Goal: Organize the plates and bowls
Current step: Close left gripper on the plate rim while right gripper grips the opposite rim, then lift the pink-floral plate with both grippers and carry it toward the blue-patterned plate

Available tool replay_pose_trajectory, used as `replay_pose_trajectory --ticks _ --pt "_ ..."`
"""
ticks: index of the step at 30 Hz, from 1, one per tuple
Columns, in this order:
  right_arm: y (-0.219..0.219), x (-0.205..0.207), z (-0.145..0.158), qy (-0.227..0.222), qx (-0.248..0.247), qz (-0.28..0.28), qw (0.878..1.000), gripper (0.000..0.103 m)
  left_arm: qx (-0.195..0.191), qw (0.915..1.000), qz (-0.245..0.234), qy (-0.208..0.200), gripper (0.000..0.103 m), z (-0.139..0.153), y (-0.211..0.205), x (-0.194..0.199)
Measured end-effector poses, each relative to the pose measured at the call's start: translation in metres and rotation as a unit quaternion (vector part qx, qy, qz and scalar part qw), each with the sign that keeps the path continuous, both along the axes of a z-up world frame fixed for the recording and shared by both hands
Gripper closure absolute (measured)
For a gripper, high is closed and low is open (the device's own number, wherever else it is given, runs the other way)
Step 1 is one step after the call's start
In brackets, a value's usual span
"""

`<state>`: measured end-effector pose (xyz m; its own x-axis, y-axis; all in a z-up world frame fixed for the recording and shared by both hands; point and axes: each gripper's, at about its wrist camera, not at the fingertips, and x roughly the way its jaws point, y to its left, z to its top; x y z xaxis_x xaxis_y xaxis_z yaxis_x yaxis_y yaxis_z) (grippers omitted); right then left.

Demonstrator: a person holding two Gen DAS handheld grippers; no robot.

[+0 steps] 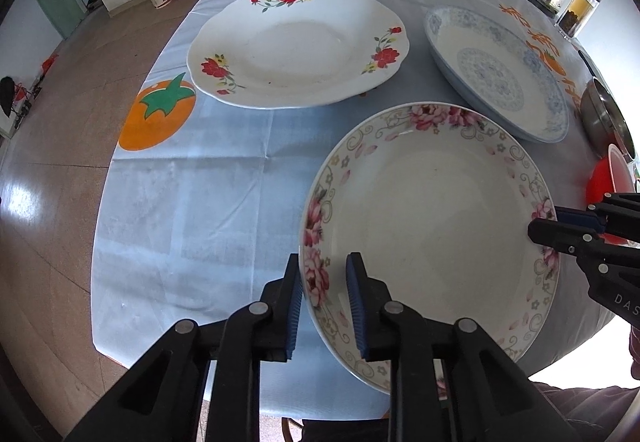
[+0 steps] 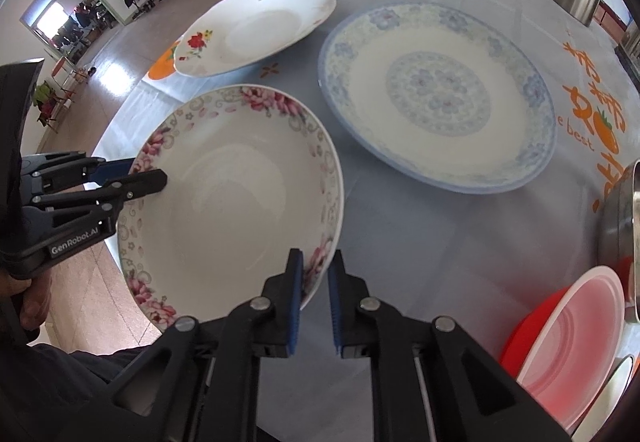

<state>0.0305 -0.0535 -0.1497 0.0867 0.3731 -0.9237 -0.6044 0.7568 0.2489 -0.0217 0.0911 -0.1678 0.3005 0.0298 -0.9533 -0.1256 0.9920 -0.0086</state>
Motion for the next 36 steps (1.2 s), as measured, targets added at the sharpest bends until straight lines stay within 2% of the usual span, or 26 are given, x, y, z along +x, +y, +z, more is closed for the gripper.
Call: replay_pose_trajectory --ticks 13,36 --pt "-0.008 0.004 0.015 -0.013 0.002 -0.012 1.0 0.094 -0.005 1.0 0.001 0.001 0.088 0.01 0.0 -0.002" --pt "-0.033 0.017 0.046 -0.035 0.018 -0.042 0.998 0.095 -0.002 0.9994 -0.013 -0.031 0.09 0.042 -0.012 0.015"
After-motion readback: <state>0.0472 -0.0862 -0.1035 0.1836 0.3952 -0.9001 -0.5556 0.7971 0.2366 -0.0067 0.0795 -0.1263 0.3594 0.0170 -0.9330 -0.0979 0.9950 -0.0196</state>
